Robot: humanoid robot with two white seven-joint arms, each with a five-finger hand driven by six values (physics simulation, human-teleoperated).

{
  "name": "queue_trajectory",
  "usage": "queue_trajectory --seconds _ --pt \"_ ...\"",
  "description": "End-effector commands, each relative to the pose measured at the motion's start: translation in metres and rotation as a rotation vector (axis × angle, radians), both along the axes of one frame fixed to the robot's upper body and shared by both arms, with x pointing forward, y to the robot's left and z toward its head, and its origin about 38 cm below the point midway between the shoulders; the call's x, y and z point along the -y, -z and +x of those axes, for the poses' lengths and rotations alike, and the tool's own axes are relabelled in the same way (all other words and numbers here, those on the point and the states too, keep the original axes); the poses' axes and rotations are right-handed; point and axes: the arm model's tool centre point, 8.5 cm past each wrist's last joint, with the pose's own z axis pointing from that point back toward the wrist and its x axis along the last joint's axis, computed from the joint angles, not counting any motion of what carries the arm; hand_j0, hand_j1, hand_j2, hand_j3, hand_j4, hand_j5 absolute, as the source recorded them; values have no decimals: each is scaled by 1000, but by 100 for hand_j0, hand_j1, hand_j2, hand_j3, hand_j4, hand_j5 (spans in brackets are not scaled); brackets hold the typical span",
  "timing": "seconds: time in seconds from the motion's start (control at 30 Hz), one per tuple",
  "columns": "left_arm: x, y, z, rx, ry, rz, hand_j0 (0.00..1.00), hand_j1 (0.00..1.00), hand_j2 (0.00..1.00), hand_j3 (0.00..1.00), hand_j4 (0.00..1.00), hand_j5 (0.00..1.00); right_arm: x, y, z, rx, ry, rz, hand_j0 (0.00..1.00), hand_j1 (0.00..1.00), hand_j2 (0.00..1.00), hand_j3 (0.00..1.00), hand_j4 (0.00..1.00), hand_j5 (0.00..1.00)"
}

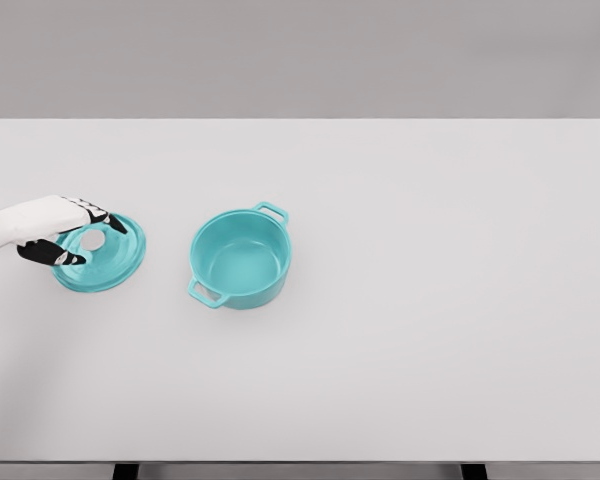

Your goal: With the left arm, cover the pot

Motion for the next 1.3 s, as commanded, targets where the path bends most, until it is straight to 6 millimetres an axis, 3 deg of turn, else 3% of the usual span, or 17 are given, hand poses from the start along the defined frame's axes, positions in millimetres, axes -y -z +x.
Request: queue_trajectory --seconds 0.0,0.43,0.9,1.27 --pt "0 0 0 -1 -4 -5 73 73 73 73 73 73 0 0 0 0 0 0 100 100 100 100 100 100" --pt "0 5 0 -15 -4 -2 69 69 69 69 69 69 0 0 0 0 0 0 100 100 100 100 100 100" --pt "0 4 0 -15 -4 -5 52 52 52 52 52 52 0 0 0 0 0 0 100 100 100 100 100 100" --pt "0 -4 -1 -1 6 -6 52 52 52 52 52 52 0 0 0 0 1 0 100 100 100 100 100 100"
